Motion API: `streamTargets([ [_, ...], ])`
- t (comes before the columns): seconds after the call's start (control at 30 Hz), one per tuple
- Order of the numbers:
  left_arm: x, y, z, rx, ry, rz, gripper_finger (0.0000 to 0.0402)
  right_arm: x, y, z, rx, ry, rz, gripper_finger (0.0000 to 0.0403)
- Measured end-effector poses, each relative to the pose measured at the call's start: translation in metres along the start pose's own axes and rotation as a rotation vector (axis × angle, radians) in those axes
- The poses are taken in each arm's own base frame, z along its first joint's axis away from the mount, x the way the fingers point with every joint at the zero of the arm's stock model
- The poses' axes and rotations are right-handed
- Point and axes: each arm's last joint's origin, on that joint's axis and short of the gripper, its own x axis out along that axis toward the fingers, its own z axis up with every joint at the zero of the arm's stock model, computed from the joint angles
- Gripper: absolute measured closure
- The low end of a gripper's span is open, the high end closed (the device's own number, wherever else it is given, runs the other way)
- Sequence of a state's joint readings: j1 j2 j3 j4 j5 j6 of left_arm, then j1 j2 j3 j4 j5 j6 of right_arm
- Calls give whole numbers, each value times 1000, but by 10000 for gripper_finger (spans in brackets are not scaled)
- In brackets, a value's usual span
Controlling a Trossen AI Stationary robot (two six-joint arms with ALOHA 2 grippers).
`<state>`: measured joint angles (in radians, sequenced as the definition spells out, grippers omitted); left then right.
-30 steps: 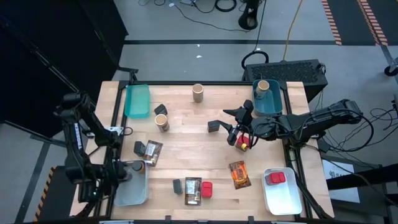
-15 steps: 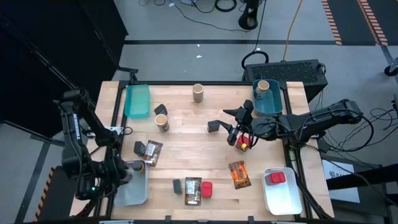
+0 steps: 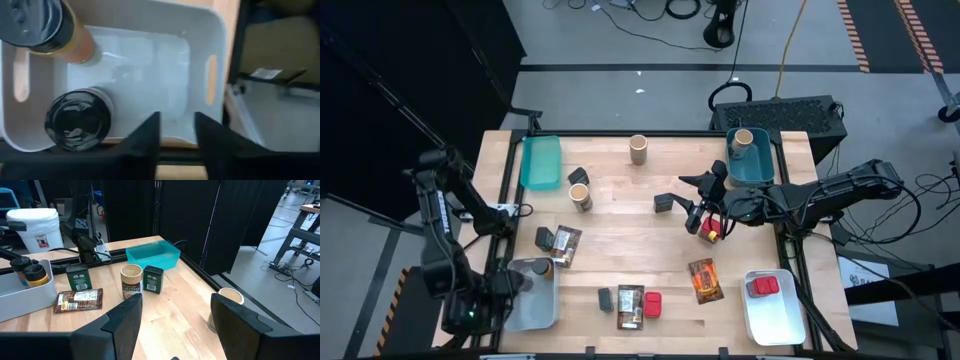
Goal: Sort spices by type
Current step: Put the orange seasoning bottle into the gray bin
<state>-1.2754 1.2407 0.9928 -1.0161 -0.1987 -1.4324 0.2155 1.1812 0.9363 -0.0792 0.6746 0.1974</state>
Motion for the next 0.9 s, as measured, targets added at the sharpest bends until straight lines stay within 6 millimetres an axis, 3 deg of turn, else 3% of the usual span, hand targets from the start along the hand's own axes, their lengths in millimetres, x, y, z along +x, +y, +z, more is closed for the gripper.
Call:
streamTargets([
  [0.1, 4, 0, 0, 6, 10, 25, 370, 0, 0, 0, 0, 0, 0, 183],
  [0.17, 4, 2, 0, 1, 12, 45, 393, 0, 0, 0, 0, 0, 0, 183],
  [0.43, 6, 5, 8, -16, -13, 85, 391, 0, 0, 0, -1, 1, 0, 183],
  [0.9, 25, 4, 3, 27, 39, 218, 399, 0, 0, -1, -12, 5, -1, 183],
])
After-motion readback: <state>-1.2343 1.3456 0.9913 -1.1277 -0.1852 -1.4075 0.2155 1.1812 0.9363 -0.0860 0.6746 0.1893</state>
